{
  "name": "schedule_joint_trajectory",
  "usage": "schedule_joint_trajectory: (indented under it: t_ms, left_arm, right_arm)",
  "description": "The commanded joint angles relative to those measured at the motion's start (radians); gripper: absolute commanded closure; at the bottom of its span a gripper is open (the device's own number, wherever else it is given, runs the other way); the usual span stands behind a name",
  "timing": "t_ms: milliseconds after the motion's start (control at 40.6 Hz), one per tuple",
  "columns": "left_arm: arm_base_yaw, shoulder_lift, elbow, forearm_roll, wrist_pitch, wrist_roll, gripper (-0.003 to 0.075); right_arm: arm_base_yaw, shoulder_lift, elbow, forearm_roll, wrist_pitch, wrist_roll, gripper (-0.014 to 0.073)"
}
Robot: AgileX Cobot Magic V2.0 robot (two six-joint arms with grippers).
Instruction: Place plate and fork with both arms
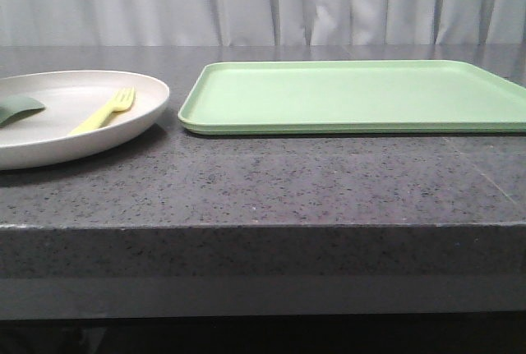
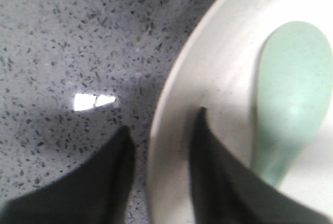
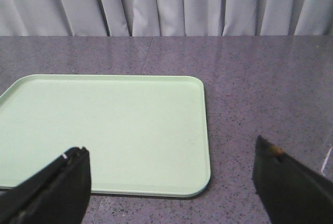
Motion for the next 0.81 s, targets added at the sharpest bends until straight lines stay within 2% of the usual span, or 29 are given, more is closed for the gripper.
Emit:
schedule_joint_trajectory:
  t_ms: [0, 197, 394, 467, 664, 713, 787]
  left_arm:
    - [0.001, -0.035, -0.026, 0.012, -0.021, 0.006, 0.072]
    - [0.004, -0.044, -0.026, 0.011, -0.022, 0.028, 0.0735]
    - [0.055, -0.088, -0.029, -0.034, -0.026, 0.043, 0.0735]
    - [0.092, -0.108, -0.029, -0.111, -0.034, 0.089, 0.0735]
    - [0.21, -0.137, -0.029, -0.483, -0.035, 0.282, 0.0736]
    - [0.222, -0.139, -0.029, -0.567, -0.035, 0.313, 0.0738]
    - [0.21, -0.139, -0.033, -0.615, -0.033, 0.342, 0.0738]
  right_arm:
    - [-0.004, 0.007, -0.039, -0.001, -0.087, 0.002, -0.0059]
    - [-0.004, 0.007, -0.039, -0.001, -0.086, 0.002, -0.0059]
    - [-0.004, 0.007, -0.039, -0.001, -0.084, 0.002, -0.0059]
    - [-0.004, 0.007, -0.039, -0.001, -0.084, 0.002, -0.0059]
    - [-0.004, 0.007, -0.039, -0.001, -0.084, 0.002, -0.0059]
    - [-0.004, 0.007, -0.039, -0.001, -0.084, 0.002, -0.0059]
    - [-0.004, 0.007, -0.039, -0.001, -0.084, 0.002, -0.0059]
